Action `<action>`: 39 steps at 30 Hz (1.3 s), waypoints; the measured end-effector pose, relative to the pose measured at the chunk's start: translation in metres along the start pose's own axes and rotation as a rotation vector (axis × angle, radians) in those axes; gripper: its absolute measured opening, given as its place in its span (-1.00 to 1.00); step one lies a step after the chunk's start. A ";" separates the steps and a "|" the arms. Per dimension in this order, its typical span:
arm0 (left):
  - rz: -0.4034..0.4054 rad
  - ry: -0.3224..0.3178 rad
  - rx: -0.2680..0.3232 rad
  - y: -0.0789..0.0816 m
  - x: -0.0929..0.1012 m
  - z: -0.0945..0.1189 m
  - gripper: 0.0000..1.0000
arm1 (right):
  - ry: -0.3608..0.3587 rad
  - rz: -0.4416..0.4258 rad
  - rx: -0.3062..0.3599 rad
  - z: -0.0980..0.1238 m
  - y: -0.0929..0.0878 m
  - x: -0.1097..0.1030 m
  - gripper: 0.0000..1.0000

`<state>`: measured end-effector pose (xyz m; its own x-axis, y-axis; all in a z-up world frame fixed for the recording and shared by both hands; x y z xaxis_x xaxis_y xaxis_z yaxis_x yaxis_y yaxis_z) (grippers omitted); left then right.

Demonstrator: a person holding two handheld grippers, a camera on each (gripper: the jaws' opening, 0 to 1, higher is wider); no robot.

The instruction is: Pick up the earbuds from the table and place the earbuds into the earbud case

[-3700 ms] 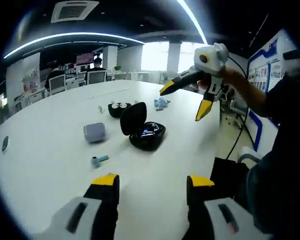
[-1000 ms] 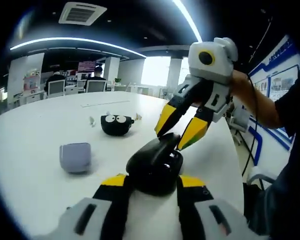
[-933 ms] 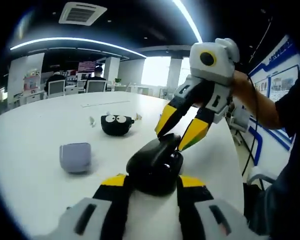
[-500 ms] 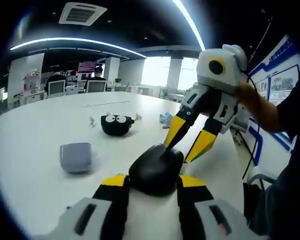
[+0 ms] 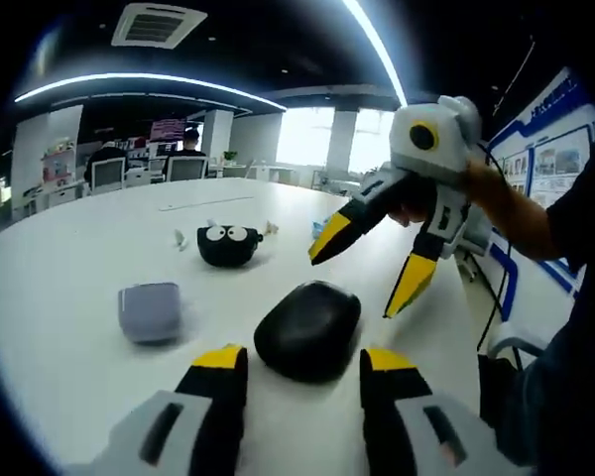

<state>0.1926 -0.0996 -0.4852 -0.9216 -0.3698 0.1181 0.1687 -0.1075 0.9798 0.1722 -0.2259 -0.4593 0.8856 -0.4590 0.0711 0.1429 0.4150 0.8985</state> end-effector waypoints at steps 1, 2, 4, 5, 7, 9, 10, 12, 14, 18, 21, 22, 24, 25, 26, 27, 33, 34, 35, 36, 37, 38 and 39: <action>-0.006 -0.005 -0.007 0.000 -0.001 0.000 -0.05 | -0.005 -0.005 0.000 0.001 -0.003 0.002 -0.08; -0.014 -0.011 -0.015 0.000 -0.001 0.001 -0.04 | -0.007 -0.010 0.004 0.001 -0.007 0.004 -0.09; -0.046 -0.030 -0.036 0.000 -0.002 0.000 -0.05 | -0.002 -0.026 0.011 0.000 -0.011 0.005 -0.09; -0.058 -0.037 -0.043 0.000 -0.003 -0.001 -0.05 | 0.002 -0.027 0.016 -0.002 -0.013 0.005 -0.09; -0.072 -0.048 -0.049 0.001 -0.004 -0.004 -0.05 | 0.016 -0.022 0.041 -0.005 -0.014 0.005 -0.09; -0.077 -0.057 -0.054 0.001 -0.005 -0.006 -0.09 | 0.028 -0.031 0.065 -0.010 -0.014 0.005 -0.10; -0.075 -0.062 -0.057 0.001 -0.005 -0.006 -0.12 | 0.033 -0.031 0.076 -0.011 -0.014 0.005 -0.12; -0.078 -0.075 -0.059 0.001 -0.004 -0.007 -0.17 | 0.034 -0.038 0.082 -0.014 -0.014 0.007 -0.19; -0.085 -0.081 -0.060 0.000 -0.004 -0.009 -0.18 | 0.043 -0.044 0.079 -0.016 -0.016 0.008 -0.28; -0.086 -0.084 -0.055 0.000 -0.005 -0.010 -0.20 | 0.045 -0.042 0.066 -0.020 -0.021 0.008 -0.29; -0.091 -0.083 -0.052 0.000 -0.005 -0.011 -0.21 | 0.049 -0.054 0.081 -0.020 -0.022 0.008 -0.29; -0.092 -0.084 -0.051 0.000 -0.005 -0.011 -0.21 | 0.049 -0.055 0.086 -0.020 -0.022 0.008 -0.29; -0.094 -0.085 -0.050 0.000 -0.005 -0.011 -0.21 | 0.046 -0.063 0.094 -0.020 -0.022 0.008 -0.29; -0.092 -0.085 -0.051 0.000 -0.005 -0.011 -0.21 | 0.044 -0.063 0.097 -0.020 -0.023 0.008 -0.29; -0.093 -0.087 -0.053 0.000 -0.005 -0.011 -0.21 | 0.042 -0.063 0.099 -0.020 -0.023 0.007 -0.29; -0.093 -0.088 -0.053 0.000 -0.005 -0.011 -0.21 | 0.041 -0.063 0.100 -0.020 -0.023 0.007 -0.29; -0.088 -0.099 -0.055 0.001 -0.004 -0.011 -0.22 | 0.031 -0.053 0.104 -0.017 -0.020 0.005 -0.30; -0.084 -0.098 -0.053 0.002 -0.004 -0.011 -0.22 | 0.028 -0.052 0.109 -0.016 -0.019 0.005 -0.30; -0.084 -0.100 -0.048 0.003 -0.004 -0.011 -0.22 | 0.026 -0.052 0.111 -0.015 -0.018 0.005 -0.30; -0.084 -0.100 -0.046 0.004 -0.004 -0.010 -0.22 | 0.024 -0.050 0.113 -0.015 -0.016 0.005 -0.30; -0.083 -0.100 -0.044 0.005 -0.004 -0.010 -0.22 | 0.022 -0.048 0.116 -0.014 -0.014 0.005 -0.30; -0.084 -0.101 -0.043 0.008 -0.004 -0.010 -0.22 | 0.022 -0.044 0.116 -0.014 -0.012 0.006 -0.30; -0.086 -0.100 -0.043 0.009 -0.005 -0.009 -0.22 | 0.020 -0.040 0.118 -0.013 -0.010 0.007 -0.30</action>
<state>0.2019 -0.1073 -0.4780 -0.9631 -0.2640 0.0517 0.1005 -0.1749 0.9795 0.1825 -0.2225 -0.4737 0.8892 -0.4568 0.0263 0.1265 0.3008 0.9453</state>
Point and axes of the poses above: the point that each gripper's makers call its tool centre point, and the gripper's own axes: z roughly backward along the fingers, x roughly to its right, y roughly out of its top, the point moved 5 cm from there along z, roughly backward along the fingers, and after that the axes turned 14 degrees about x, right-handed, at the moved point
